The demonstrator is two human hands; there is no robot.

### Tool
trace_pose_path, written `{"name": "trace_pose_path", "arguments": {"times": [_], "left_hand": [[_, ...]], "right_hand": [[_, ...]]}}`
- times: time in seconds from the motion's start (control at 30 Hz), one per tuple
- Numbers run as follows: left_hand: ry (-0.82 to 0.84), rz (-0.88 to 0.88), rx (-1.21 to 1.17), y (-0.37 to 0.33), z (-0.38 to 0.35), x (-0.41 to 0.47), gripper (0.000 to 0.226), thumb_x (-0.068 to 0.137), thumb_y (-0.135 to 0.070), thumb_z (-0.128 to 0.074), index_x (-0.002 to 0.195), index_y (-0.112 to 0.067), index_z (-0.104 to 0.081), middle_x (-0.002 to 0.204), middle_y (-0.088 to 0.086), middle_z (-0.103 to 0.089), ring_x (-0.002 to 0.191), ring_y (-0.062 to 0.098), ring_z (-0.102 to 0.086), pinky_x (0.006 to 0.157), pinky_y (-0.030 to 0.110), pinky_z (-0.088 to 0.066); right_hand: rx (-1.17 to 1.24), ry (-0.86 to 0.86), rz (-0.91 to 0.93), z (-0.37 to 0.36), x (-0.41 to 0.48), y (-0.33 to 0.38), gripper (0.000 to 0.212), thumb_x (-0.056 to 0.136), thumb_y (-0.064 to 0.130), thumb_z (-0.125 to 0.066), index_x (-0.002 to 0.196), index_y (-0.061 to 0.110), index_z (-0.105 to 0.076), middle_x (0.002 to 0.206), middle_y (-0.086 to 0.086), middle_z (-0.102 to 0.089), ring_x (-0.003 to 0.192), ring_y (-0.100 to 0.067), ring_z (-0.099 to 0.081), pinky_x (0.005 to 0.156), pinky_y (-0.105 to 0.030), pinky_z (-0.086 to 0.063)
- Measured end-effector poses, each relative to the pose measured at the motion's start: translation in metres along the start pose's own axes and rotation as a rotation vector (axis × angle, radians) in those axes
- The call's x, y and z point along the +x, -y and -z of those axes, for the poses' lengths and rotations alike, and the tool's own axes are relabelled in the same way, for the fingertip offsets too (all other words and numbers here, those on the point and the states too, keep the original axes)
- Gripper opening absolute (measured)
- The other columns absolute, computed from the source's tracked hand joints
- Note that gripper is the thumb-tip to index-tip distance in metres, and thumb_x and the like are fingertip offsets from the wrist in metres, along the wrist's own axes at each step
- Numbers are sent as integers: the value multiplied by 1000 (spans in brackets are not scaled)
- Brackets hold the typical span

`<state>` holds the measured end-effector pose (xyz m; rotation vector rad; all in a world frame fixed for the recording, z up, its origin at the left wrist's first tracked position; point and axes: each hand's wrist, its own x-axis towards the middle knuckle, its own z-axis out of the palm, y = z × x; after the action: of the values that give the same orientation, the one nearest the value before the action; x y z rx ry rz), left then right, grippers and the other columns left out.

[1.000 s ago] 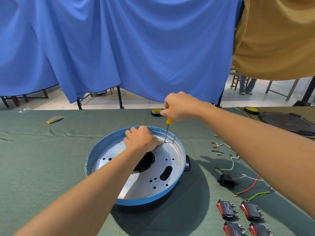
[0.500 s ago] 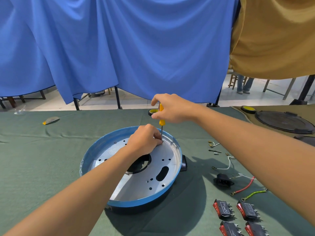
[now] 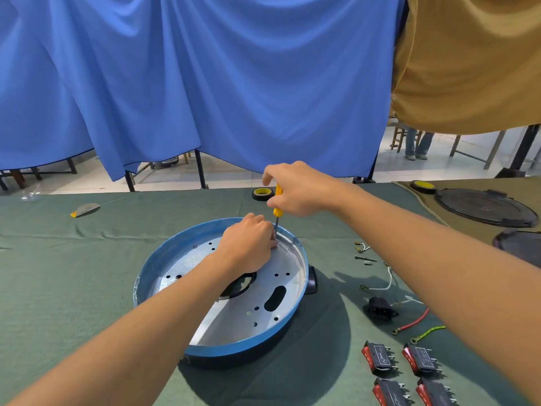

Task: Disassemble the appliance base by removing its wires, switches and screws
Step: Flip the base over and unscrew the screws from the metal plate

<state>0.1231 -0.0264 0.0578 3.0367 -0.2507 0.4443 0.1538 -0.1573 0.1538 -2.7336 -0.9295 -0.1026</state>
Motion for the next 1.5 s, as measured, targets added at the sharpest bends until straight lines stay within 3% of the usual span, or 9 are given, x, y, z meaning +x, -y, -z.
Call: {"name": "trace_pose_path", "arguments": {"times": [0.13,0.23,0.43,0.63,0.77,1.0,1.1,1.23,1.5], "left_hand": [[15,-23,50,-2,0,1,28,99,-32,-47,113,-12,-61,111,5,-55,106,22,-47,74,36,-45],[45,-40,108,-5,-2,1,24,100,-26,-45,112,-8,-54,113,8,-53,108,24,-44,71,34,-40],[102,-75,221,-12,3,0,23,97,-15,-41,115,-4,-49,114,13,-50,107,26,-42,73,33,-36],[103,-101,362,-17,4,0,25,97,-17,-41,116,-3,-49,114,13,-51,105,27,-43,72,32,-33],[96,-87,372,-18,5,3,27,97,-20,-45,119,-5,-49,115,12,-52,105,26,-44,76,32,-37],[116,-49,255,-12,4,5,26,97,-19,-46,118,-6,-49,114,10,-51,103,23,-41,73,32,-35],[190,-44,174,-5,6,12,23,98,-21,-45,117,-8,-50,113,8,-49,104,23,-40,78,36,-40],[265,-56,111,5,8,20,24,100,-30,-47,113,-11,-53,108,4,-49,98,17,-36,78,34,-35],[113,-135,46,2,6,9,19,99,-20,-49,106,-8,-61,105,5,-58,100,22,-49,86,38,-44]], "right_hand": [[-19,-138,-130,-4,-19,-10,33,89,29,-63,120,25,-54,108,-6,-53,104,-32,-52,72,-38,-42],[117,-209,-206,-15,-36,-20,33,88,31,-66,119,25,-57,110,-4,-58,110,-29,-50,81,-38,-44],[252,-298,-251,-22,-56,-28,31,87,26,-71,116,23,-63,103,-4,-59,104,-25,-52,77,-32,-41],[268,-297,-212,-12,-62,-29,22,85,23,-73,107,22,-68,88,1,-54,96,-19,-46,73,-30,-37],[221,-228,-203,-20,-60,-21,16,86,16,-70,102,17,-70,102,-5,-61,102,-24,-53,76,-32,-44],[233,-198,-251,-23,-58,-20,16,87,13,-68,102,17,-68,112,-12,-59,109,-30,-53,85,-41,-51],[236,-218,-280,-23,-58,-23,14,87,14,-70,101,14,-69,110,-13,-60,106,-31,-54,85,-44,-52],[244,-217,-294,-24,-57,-25,11,88,12,-68,99,13,-68,110,-14,-61,103,-31,-55,83,-43,-53],[288,-217,-294,-25,-57,-28,13,89,11,-67,101,17,-69,111,-11,-62,104,-28,-55,81,-39,-52]]}}
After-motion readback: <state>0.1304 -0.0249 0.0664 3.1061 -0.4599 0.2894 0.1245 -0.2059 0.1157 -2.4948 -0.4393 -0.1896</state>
